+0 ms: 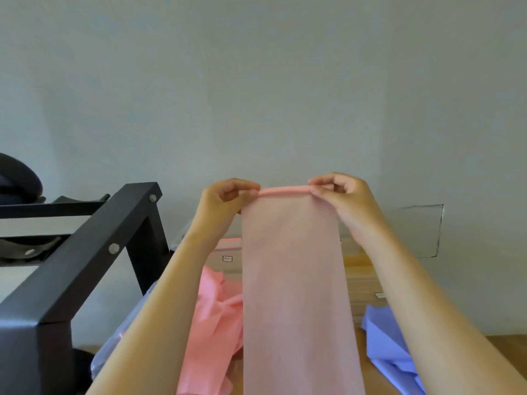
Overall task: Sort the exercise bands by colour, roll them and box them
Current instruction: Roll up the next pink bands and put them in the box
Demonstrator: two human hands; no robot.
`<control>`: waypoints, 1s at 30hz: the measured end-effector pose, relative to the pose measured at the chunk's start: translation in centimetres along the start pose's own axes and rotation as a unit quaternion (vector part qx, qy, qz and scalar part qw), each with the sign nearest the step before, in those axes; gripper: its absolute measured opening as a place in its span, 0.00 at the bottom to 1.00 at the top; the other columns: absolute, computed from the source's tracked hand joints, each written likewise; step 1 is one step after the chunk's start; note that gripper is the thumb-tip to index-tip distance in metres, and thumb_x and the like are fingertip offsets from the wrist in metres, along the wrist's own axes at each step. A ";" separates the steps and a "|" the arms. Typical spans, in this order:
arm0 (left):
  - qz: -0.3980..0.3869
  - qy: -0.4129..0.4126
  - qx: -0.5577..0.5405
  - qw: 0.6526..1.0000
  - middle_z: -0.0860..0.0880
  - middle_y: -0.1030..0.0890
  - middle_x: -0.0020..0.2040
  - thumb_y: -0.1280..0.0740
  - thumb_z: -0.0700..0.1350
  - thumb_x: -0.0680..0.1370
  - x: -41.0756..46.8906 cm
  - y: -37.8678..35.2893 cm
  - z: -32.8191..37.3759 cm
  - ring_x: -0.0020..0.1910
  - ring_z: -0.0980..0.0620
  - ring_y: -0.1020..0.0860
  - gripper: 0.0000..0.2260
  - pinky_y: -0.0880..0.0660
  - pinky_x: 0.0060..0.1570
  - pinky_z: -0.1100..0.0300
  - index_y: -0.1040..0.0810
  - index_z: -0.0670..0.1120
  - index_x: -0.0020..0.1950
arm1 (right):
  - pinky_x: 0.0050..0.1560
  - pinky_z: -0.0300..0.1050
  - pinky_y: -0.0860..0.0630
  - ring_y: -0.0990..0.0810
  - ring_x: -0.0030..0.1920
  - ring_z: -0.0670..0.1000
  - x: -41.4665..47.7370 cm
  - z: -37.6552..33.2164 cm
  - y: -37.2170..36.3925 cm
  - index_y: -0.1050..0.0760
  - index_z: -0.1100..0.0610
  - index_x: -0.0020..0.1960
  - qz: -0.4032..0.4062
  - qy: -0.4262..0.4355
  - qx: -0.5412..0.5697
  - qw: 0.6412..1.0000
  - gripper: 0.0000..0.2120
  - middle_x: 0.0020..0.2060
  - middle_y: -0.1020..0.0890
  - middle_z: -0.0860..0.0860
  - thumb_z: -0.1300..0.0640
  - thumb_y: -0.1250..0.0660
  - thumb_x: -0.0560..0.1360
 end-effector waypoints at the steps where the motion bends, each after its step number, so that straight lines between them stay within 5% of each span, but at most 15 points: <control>1: -0.002 0.004 0.011 1.000 0.56 0.16 0.40 0.31 0.35 0.76 -0.6 -0.1 -0.7 0.39 0.63 0.21 0.07 0.26 0.40 0.71 0.17 0.46 0.48 | 0.38 0.30 0.27 0.21 0.36 0.39 -0.5 0.8 0.1 0.19 0.50 0.43 -0.013 -0.018 -0.003 1.000 0.08 0.38 0.17 0.46 0.63 0.29 0.73; 6: -0.004 0.059 0.028 0.998 0.52 0.18 0.41 0.29 0.34 0.74 -4.4 -0.5 -4.3 0.36 0.62 0.22 0.08 0.26 0.40 0.71 0.18 0.46 0.48 | 0.38 0.29 0.28 0.21 0.38 0.41 -3.9 4.6 -0.1 0.20 0.51 0.41 -0.035 -0.071 -0.024 0.997 0.12 0.37 0.18 0.45 0.68 0.30 0.73; 11: -0.030 0.098 0.017 0.995 0.47 0.29 0.30 0.34 0.37 0.79 -7.4 -1.5 -6.4 0.26 0.56 0.33 0.02 0.36 0.26 0.67 0.23 0.43 0.50 | 0.34 0.34 0.30 0.23 0.35 0.42 -6.7 6.8 0.1 0.20 0.48 0.41 -0.058 -0.093 -0.021 0.994 0.09 0.35 0.19 0.45 0.60 0.31 0.76; 16: -0.030 0.154 -0.026 0.987 0.45 0.21 0.38 0.33 0.36 0.78 -9.5 -2.0 -8.1 0.37 0.49 0.26 0.05 0.29 0.37 0.59 0.19 0.45 0.48 | 0.35 0.37 0.29 0.21 0.36 0.46 -8.6 8.6 0.9 0.17 0.50 0.41 -0.060 -0.167 0.020 0.984 0.11 0.36 0.18 0.48 0.65 0.31 0.74; 20: -0.025 0.165 -0.069 0.984 0.53 0.17 0.39 0.33 0.38 0.78 -11.5 -2.3 -9.1 0.40 0.56 0.21 0.04 0.25 0.43 0.63 0.19 0.43 0.44 | 0.37 0.36 0.29 0.21 0.34 0.44 -10.5 9.5 1.5 0.18 0.54 0.42 -0.082 -0.214 0.051 0.972 0.05 0.36 0.18 0.49 0.62 0.30 0.74; 22: -0.017 0.153 -0.054 0.987 0.54 0.18 0.36 0.31 0.35 0.76 -12.6 -2.5 -9.4 0.38 0.58 0.21 0.04 0.24 0.41 0.67 0.19 0.42 0.46 | 0.33 0.32 0.29 0.21 0.33 0.42 -11.6 10.1 1.5 0.19 0.54 0.43 -0.086 -0.209 0.034 0.974 0.05 0.34 0.17 0.46 0.63 0.30 0.74; 27: -0.025 0.177 -0.037 0.983 0.52 0.16 0.38 0.29 0.33 0.74 -14.4 -2.3 -10.3 0.38 0.55 0.20 0.07 0.23 0.37 0.66 0.18 0.44 0.49 | 0.50 0.38 0.24 0.17 0.44 0.44 -13.0 11.5 1.5 0.17 0.52 0.46 -0.111 -0.187 -0.044 0.975 0.10 0.41 0.14 0.48 0.65 0.31 0.75; 30: -0.031 0.188 -0.059 0.980 0.47 0.22 0.34 0.31 0.39 0.76 -14.9 -2.2 -10.2 0.34 0.49 0.26 0.02 0.29 0.33 0.57 0.20 0.44 0.48 | 0.43 0.36 0.24 0.18 0.41 0.44 -13.2 11.1 1.4 0.18 0.53 0.45 -0.109 -0.167 -0.020 0.980 0.08 0.40 0.15 0.47 0.64 0.33 0.77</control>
Point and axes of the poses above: each hand's wrist, its own x-axis towards the middle knuckle, its own y-axis out of the back of the hand, z = x × y, the point moved 1 cm from there along x, towards the middle knuckle
